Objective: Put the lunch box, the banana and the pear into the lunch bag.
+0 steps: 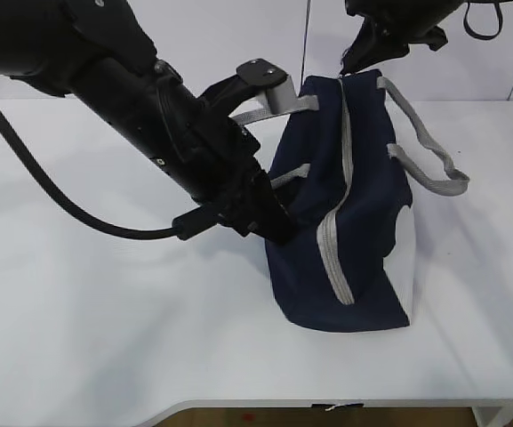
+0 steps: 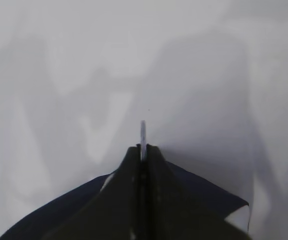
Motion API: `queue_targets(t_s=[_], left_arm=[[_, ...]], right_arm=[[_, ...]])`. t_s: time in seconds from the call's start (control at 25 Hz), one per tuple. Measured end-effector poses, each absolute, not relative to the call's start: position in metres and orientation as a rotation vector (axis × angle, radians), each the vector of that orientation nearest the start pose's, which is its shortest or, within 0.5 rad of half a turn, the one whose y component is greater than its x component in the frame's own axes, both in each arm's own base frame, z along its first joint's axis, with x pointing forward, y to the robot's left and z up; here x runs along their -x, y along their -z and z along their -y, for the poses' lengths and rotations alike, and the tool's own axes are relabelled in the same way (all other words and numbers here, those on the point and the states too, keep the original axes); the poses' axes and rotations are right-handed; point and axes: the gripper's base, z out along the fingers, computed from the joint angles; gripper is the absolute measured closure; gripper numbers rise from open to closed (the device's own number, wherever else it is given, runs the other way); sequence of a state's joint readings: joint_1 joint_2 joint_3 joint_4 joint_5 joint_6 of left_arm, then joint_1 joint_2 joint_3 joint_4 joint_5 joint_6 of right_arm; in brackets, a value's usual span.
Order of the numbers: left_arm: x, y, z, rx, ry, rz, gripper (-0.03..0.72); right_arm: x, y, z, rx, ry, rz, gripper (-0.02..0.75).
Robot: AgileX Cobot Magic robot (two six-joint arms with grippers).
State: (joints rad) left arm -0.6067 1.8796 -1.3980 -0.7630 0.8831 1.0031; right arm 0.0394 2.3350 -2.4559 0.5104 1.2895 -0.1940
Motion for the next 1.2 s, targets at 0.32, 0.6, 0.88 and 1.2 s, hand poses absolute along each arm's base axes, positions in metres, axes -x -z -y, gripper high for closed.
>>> queue_targets(t_s=[0.32, 0.6, 0.88, 1.2], left_arm=[[-0.300, -0.248, 0.257, -1.538, 0.628, -2.103, 0.693], [-0.306, -0.250, 0.249, -1.611, 0.430, -2.040, 0.693], [-0.316, -0.249, 0.243, -1.656, 0.235, -1.958, 0.693], [-0.327, -0.253, 0.242, -1.627, 0.092, -1.854, 0.693]], right_arm=[[-0.503, -0.307, -0.061, 0.412, -0.554, -2.492, 0.731], [-0.497, -0.321, -0.058, 0.549, -0.454, -2.436, 0.731], [-0.496, -0.323, -0.056, 0.524, -0.431, -2.445, 0.731], [-0.476, -0.335, -0.052, 0.499, -0.402, -2.492, 0.731]])
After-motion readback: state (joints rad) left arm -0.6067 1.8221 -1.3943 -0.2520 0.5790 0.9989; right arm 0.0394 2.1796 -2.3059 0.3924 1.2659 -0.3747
